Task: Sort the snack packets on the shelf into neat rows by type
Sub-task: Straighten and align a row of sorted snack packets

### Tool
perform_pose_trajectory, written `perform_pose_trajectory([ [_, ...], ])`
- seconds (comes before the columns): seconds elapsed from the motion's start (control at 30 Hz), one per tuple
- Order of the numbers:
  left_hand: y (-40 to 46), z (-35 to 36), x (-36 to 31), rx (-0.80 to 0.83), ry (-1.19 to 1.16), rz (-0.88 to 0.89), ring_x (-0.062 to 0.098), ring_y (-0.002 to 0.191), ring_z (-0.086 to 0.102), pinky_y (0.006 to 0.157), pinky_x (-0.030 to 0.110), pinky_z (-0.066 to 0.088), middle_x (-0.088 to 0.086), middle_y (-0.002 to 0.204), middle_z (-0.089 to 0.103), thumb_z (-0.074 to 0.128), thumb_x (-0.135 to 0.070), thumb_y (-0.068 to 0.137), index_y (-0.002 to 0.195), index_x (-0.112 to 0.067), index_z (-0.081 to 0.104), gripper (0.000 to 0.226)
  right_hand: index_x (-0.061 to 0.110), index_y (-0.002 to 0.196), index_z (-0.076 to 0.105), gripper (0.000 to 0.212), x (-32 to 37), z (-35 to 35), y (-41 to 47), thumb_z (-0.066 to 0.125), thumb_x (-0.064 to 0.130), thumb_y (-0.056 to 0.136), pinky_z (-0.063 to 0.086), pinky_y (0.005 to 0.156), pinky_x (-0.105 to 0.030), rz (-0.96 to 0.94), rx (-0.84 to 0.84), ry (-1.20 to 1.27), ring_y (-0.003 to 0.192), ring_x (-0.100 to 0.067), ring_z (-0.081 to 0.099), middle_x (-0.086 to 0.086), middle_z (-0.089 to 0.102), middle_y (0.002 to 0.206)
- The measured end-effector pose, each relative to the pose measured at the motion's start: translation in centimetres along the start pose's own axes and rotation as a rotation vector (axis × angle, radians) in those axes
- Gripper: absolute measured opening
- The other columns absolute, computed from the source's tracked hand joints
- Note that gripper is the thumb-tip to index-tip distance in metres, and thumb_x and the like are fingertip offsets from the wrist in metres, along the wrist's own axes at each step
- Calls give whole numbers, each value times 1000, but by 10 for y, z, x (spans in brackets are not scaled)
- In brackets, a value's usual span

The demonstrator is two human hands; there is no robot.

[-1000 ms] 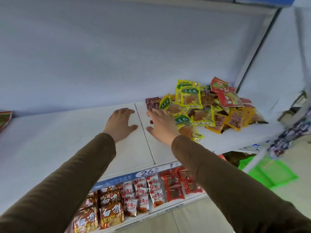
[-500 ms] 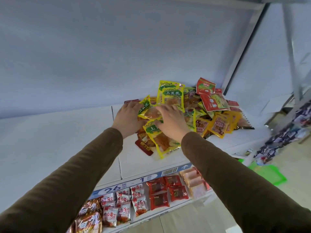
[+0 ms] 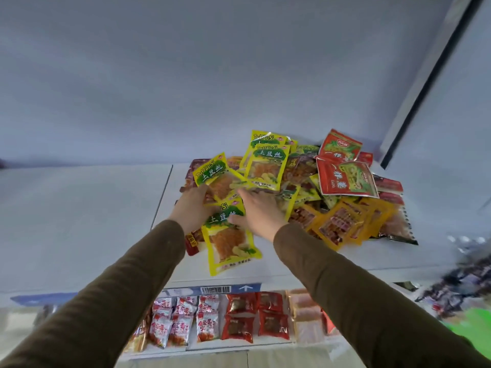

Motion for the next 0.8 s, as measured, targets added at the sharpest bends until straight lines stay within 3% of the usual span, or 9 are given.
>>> perform_pose_trajectory([
  [0.07, 3, 2, 1, -19, -129, -30, 22, 82, 61, 64, 28, 42, -1, 89, 65, 69, -20, 92, 93, -16, 65, 6, 20, 157, 24, 79, 0, -1, 2, 62, 52, 96, 44, 98, -49, -16, -12, 93, 125, -38, 52, -11, 62, 130],
  [0.17, 11, -1, -1, -93, -282, -17, 21, 76, 58, 67, 30, 41, 0, 81, 64, 66, -15, 94, 87, -9, 65, 9, 23, 155, 26, 69, -6, -9, 9, 65, 34, 99, 50, 78, -44, 14, -63, 341, 95, -31, 62, -7, 61, 103],
  [0.27, 21, -7, -4, -161, -509, -8, 17, 74, 54, 73, 34, 44, -2, 82, 60, 70, -21, 92, 91, -12, 63, 12, 21, 148, 42, 48, -12, -19, 17, 58, 20, 103, 49, 86, -46, 44, -126, 620, 91, -24, 56, -1, 56, 101],
  [0.33, 28, -13, 0, -232, -641, -46, 18, 87, 62, 77, 39, 52, -5, 98, 63, 78, -46, 81, 106, -24, 61, 37, 13, 136, 54, 33, -17, -29, 26, 55, 19, 104, 46, 86, -41, 46, -169, 611, 93, -22, 53, -5, 57, 108],
  [0.4, 34, -14, 11, -292, -567, -155, 23, 118, 56, 97, 45, 50, 1, 128, 57, 77, -69, 69, 136, -27, 48, 84, 10, 100, 57, 9, -27, -38, 39, 54, 18, 105, 36, 73, -35, 79, -203, 609, 79, -18, 44, -4, 49, 90],
  [0.5, 44, -7, 28, -247, -322, -327, 33, 146, 27, 119, 53, 27, 16, 156, 33, 67, -83, 70, 158, -12, 23, 121, 22, 78, 44, 29, -33, -45, 58, 53, 15, 104, 30, 64, -33, 131, -186, 626, 67, -19, 41, 1, 40, 77],
  [0.63, 55, 2, 22, -97, -196, -324, 35, 139, 28, 117, 49, 25, 17, 148, 39, 51, -95, 65, 138, -13, 53, 110, 14, 99, 60, 8, -32, -42, 87, 55, 18, 103, 37, 68, -32, 155, -155, 524, 87, -27, 50, -1, 51, 88],
  [0.7, 60, 4, 15, -109, -197, -281, 32, 138, 27, 116, 48, 25, 15, 146, 42, 61, -81, 72, 136, -23, 58, 87, 27, 95, 59, 12, -31, -38, 97, 56, 18, 103, 40, 69, -32, 170, -155, 502, 89, -27, 51, 4, 53, 87],
  [0.8, 63, 6, 7, -166, -278, -224, 25, 121, 43, 111, 46, 37, 3, 121, 60, 76, -47, 85, 127, -24, 62, 50, 12, 134, 60, 33, -31, -32, 105, 57, 18, 102, 50, 88, -37, 175, -174, 533, 105, -29, 63, -9, 65, 116],
])
Point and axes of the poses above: each hand's wrist, its own y-axis towards the middle knuckle, its own z-axis out of the palm, x = y × z, the point moved 4 cm from there along y, towards the middle knuckle
